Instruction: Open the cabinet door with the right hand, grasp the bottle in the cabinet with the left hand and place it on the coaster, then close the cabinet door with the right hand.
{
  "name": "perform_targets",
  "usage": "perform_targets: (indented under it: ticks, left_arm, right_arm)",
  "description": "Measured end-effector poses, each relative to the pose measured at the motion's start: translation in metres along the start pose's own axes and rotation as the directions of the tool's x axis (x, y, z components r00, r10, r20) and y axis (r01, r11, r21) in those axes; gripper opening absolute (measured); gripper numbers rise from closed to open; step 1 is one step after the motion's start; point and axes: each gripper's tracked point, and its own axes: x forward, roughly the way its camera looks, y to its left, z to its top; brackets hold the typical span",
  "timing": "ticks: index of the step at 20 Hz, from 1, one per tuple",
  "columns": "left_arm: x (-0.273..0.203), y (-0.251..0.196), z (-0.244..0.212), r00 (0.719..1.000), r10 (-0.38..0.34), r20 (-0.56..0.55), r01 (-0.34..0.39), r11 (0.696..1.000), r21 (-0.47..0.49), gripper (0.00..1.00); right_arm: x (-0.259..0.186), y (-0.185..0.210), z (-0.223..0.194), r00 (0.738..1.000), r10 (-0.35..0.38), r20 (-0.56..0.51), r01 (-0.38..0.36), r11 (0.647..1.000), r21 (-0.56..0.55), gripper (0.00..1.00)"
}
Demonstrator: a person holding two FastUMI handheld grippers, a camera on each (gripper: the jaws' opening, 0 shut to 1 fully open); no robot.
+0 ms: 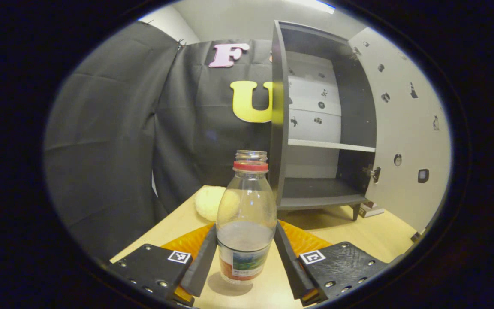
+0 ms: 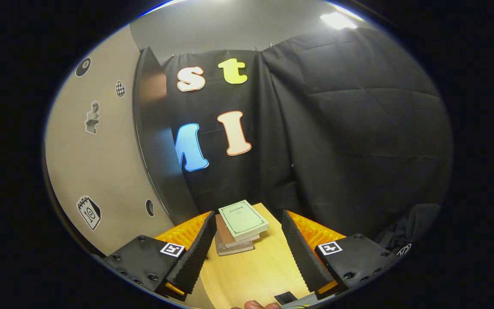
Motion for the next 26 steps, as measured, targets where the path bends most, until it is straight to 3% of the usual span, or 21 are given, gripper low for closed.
perform_targets:
  ticks: [5,8,10,16,21,22,23,24,25,26]
  left_arm:
    - [0.010,0.014,-0.048,0.998,0.056,-0.017,-0.055,0.998,0.026,0.75]
    - [0.017,0.022,-0.053,0.997,0.072,0.007,-0.072,0.996,0.051,0.75]
    - [0.016,0.026,-0.053,0.998,0.066,0.020,-0.067,0.996,0.054,0.80]
    - [0.023,0.017,-0.067,0.999,0.027,0.018,-0.028,0.996,0.084,0.77]
    - [0.019,0.017,-0.070,1.000,0.021,0.009,-0.021,0.996,0.090,0.79]
    - [0.019,0.017,-0.069,1.000,0.016,0.006,-0.016,0.997,0.081,0.75]
    - [0.017,0.017,-0.068,1.000,0.017,0.006,-0.017,0.997,0.075,0.79]
    - [0.016,0.016,-0.065,1.000,0.014,0.009,-0.014,0.997,0.072,0.80]
    - [0.014,0.015,-0.064,1.000,0.007,0.007,-0.008,0.998,0.070,0.82]
    - [0.012,0.014,-0.062,1.000,0.005,0.004,-0.006,0.998,0.070,0.87]
  right_arm:
    - [0.004,0.011,-0.006,0.999,0.006,-0.031,-0.005,0.999,0.043,0.97]
    - [0.005,0.013,-0.010,0.999,-0.005,-0.044,0.007,0.998,0.056,0.97]
    - [0.004,0.014,-0.011,0.999,-0.014,-0.050,0.017,0.997,0.069,0.97]
    - [0.003,0.013,-0.018,0.997,-0.042,-0.064,0.050,0.991,0.126,0.97]
    - [-0.002,0.008,-0.020,0.996,-0.065,-0.052,0.071,0.991,0.111,0.97]
    - [-0.002,0.007,-0.021,0.996,-0.067,-0.053,0.072,0.992,0.103,0.97]
    - [-0.003,0.006,-0.023,0.996,-0.069,-0.053,0.074,0.993,0.096,0.97]
    - [-0.004,0.006,-0.024,0.996,-0.069,-0.052,0.074,0.993,0.090,0.90]
    - [-0.004,0.006,-0.026,0.996,-0.069,-0.053,0.073,0.994,0.085,0.97]
    - [-0.004,0.006,-0.028,0.996,-0.069,-0.054,0.073,0.994,0.081,0.97]
